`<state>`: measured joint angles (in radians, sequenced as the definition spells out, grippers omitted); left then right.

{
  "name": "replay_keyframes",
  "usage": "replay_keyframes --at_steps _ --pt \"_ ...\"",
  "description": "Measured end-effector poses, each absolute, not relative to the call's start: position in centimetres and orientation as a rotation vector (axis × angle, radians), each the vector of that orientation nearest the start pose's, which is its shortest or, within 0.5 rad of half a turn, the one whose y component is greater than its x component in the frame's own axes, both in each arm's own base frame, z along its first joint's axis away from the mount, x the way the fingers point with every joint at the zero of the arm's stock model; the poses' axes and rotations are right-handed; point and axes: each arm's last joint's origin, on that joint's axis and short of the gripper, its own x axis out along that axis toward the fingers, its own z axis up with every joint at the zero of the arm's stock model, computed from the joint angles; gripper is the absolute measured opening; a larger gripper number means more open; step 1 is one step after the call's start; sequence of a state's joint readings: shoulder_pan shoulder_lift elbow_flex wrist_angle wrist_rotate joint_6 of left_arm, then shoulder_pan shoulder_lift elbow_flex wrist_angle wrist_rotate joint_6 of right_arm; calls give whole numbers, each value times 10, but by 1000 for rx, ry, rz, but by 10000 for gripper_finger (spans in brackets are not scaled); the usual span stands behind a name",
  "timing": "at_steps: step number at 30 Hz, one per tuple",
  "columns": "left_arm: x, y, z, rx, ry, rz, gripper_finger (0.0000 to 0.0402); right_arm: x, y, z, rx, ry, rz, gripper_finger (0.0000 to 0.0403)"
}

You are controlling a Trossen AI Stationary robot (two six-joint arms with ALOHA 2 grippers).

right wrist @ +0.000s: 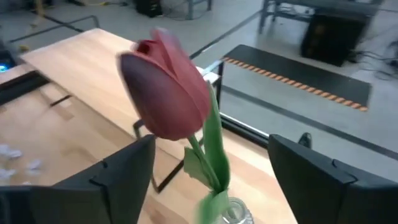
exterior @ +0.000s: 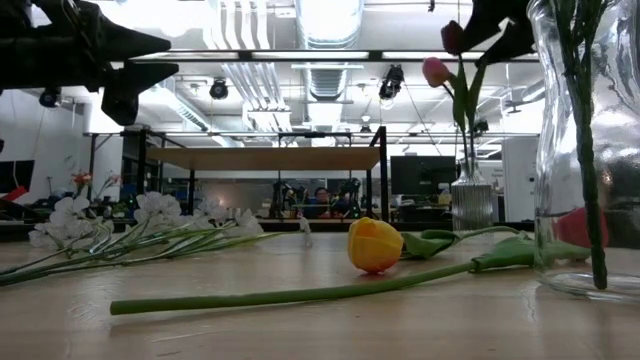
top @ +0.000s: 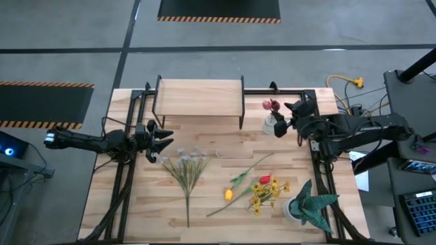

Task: Pick and place flowers into a vace then onto a shelf
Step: Put the dark red tulip into the top transparent vase, then put the yellow tulip into the top transparent vase

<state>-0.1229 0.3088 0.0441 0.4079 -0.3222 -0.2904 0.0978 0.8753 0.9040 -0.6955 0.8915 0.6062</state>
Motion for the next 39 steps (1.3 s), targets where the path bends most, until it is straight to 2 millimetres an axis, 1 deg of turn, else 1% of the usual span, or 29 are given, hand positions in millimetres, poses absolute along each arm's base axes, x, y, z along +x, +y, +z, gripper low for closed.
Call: replay_keyframes --at_steps 4,9,12,15,20,23,27,31,39 --pt "115 -5 191 -321 -168 177 159 151 -7 331 206 363 -887 325" --pt "115 -5 191 -321 -167 177 159 137 -8 342 229 387 -851 333" --pt "115 -5 191 -320 -166 178 159 133 -6 348 278 402 -758 332" --pt "115 -5 190 -318 -157 179 159 133 -3 351 304 438 -614 328" --pt "115 -5 189 -315 -142 181 159 135 2 350 348 509 -425 327" --pt "116 -5 189 -315 -141 181 159 141 7 347 374 570 -280 327" --pt "116 -5 189 -315 -141 181 159 156 13 339 389 663 -146 327" --pt "115 -5 189 -315 -141 181 159 176 18 329 312 741 -30 327" --pt "116 -5 188 -352 -144 178 159 218 27 308 163 802 155 327"
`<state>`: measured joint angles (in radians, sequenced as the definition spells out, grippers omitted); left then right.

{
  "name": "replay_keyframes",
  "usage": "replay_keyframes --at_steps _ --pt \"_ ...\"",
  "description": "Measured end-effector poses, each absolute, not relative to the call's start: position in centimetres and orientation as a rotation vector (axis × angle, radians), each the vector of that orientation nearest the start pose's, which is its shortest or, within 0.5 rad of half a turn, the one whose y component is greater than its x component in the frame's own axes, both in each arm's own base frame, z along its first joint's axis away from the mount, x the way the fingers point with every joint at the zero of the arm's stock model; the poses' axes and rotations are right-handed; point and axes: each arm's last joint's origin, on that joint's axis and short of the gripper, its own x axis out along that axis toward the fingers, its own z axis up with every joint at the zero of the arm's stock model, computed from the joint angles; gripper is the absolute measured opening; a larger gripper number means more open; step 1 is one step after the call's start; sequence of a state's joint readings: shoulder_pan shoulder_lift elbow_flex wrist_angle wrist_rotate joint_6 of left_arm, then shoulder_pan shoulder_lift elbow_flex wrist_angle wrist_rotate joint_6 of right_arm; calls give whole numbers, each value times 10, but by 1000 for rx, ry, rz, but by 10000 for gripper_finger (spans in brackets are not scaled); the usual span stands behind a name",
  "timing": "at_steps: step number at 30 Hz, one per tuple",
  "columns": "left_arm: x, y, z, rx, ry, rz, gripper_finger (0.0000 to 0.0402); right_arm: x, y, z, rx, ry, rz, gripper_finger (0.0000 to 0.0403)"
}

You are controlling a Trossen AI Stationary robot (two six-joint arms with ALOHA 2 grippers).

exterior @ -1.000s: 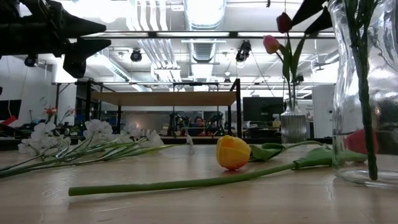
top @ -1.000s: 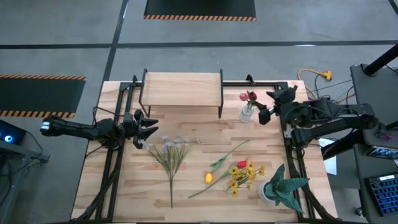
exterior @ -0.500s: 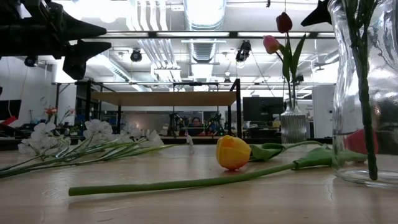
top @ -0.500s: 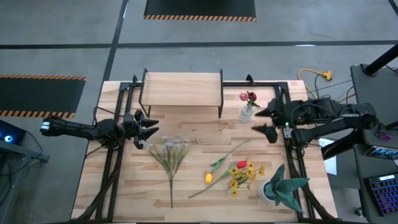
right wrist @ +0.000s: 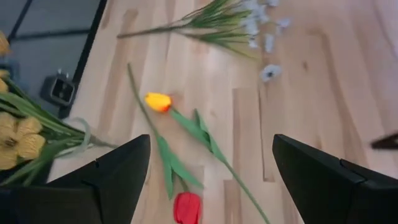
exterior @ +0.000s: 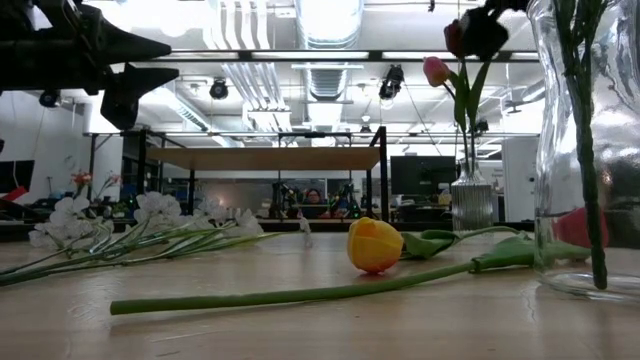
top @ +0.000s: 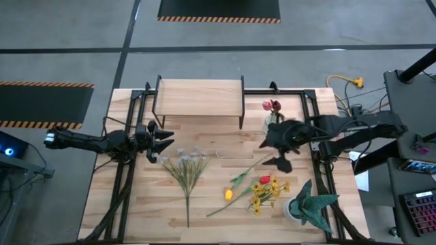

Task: Pick and place flowers into a vace then onto a shelf
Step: Put the yellow tulip into the top transparent vase

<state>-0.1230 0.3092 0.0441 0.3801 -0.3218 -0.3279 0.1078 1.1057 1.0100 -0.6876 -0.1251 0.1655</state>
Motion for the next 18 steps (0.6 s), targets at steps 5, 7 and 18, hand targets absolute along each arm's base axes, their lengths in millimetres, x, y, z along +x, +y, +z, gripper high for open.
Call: replay_keyframes --at_steps 5,7,18 --pt "116 -5 188 -352 -141 179 159 238 34 287 62 880 206 327" --pt "116 -5 188 -352 -141 179 159 246 36 278 43 915 225 327" --pt "116 -5 188 -351 -141 179 159 287 44 236 20 966 275 327"
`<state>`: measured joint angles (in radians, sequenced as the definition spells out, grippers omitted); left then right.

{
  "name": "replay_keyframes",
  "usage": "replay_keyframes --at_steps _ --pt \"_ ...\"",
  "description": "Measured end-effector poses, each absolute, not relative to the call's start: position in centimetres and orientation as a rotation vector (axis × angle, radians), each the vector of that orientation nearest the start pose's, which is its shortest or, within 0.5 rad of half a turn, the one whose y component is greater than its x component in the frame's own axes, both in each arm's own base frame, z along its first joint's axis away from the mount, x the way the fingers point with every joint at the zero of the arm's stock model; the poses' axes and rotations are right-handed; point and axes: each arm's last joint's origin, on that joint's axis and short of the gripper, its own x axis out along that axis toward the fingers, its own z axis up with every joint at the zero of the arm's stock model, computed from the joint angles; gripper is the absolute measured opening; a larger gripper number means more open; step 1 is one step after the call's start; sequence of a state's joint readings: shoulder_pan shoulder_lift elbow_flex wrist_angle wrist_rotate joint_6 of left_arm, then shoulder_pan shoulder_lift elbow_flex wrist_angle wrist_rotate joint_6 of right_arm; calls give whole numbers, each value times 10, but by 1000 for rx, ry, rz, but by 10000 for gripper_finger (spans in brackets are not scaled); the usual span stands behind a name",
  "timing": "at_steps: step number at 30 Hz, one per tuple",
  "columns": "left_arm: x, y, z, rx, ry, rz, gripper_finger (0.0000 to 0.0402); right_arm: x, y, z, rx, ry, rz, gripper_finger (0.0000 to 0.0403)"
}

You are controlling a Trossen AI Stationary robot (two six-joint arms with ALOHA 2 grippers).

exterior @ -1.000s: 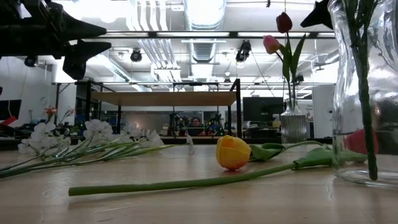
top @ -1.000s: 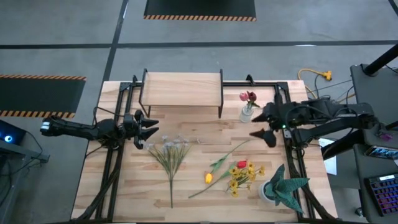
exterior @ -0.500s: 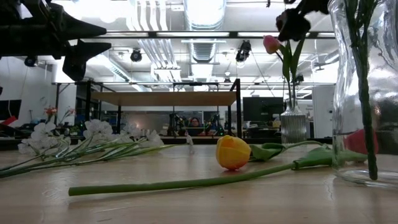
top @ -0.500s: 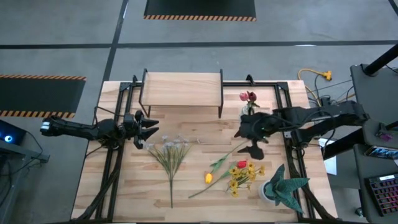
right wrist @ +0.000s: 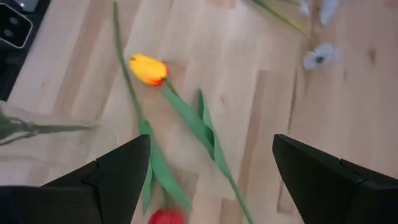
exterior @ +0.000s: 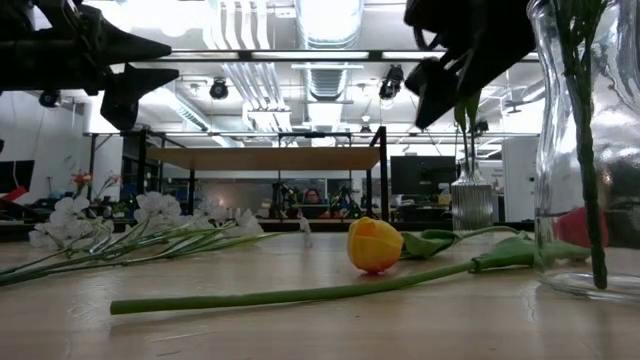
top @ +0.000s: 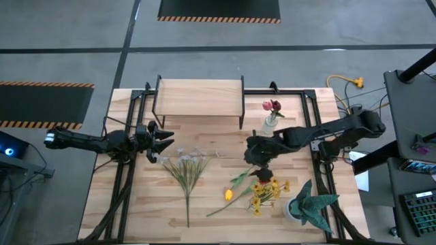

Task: Pick and place flowers into a vace then onto a shelf
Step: Put the yellow tulip into the top transparent vase

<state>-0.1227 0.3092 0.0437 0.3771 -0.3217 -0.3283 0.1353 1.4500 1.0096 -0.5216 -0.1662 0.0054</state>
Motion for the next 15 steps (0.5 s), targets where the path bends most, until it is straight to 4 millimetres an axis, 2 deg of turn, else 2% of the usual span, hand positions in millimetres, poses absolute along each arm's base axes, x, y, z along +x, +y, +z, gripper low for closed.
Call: replay_keyframes --at_steps 7,15 --pt "116 -5 188 -351 -140 179 159 307 51 217 -36 935 340 327" --pt "116 -5 188 -351 -139 179 159 322 57 184 -47 995 394 327"
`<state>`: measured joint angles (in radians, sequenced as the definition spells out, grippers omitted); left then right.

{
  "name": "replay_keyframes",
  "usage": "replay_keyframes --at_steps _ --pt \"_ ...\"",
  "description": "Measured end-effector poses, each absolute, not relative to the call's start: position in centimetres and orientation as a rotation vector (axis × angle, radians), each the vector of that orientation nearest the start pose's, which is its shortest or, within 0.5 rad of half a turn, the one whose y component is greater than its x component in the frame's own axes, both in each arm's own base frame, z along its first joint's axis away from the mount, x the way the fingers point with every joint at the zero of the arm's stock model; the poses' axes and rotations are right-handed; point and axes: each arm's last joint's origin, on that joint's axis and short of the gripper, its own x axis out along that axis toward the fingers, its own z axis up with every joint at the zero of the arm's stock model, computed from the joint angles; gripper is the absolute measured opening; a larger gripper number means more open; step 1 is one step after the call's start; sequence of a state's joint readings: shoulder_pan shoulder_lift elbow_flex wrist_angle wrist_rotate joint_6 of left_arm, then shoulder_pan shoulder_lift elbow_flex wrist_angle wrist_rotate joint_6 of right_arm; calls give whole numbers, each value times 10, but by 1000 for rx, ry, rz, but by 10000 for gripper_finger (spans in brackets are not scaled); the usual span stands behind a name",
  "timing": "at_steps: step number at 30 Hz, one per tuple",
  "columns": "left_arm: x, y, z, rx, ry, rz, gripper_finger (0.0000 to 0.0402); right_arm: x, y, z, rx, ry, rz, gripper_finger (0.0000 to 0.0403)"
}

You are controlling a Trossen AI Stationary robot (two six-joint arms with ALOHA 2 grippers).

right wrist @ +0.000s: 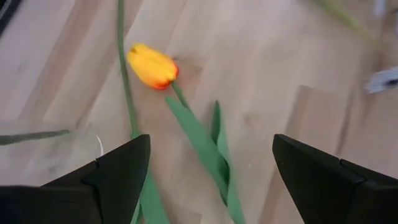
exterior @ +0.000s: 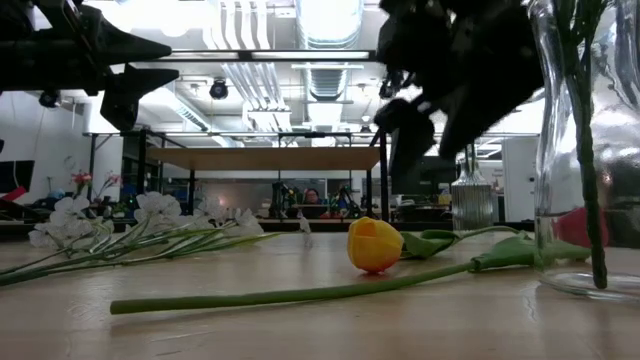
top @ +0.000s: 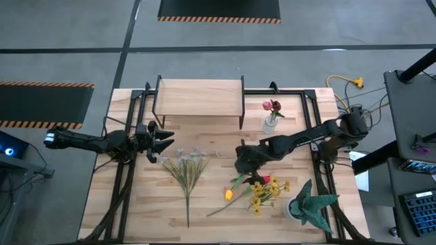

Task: Pick and place flowers into a vace then onto a shelf
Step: Put the yellow tulip into the top transparent vase

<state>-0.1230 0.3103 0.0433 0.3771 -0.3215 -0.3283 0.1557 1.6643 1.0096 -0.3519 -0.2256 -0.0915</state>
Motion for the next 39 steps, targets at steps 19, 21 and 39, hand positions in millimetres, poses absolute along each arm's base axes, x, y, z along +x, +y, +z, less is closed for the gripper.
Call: replay_keyframes --at_steps 19,21,39 --pt "116 -5 187 -357 -134 180 159 335 71 168 -90 927 462 327" --pt "116 -5 187 -357 -135 180 159 335 72 168 -105 922 473 327" --pt "117 -5 187 -382 -132 179 159 343 75 149 -193 907 518 326"
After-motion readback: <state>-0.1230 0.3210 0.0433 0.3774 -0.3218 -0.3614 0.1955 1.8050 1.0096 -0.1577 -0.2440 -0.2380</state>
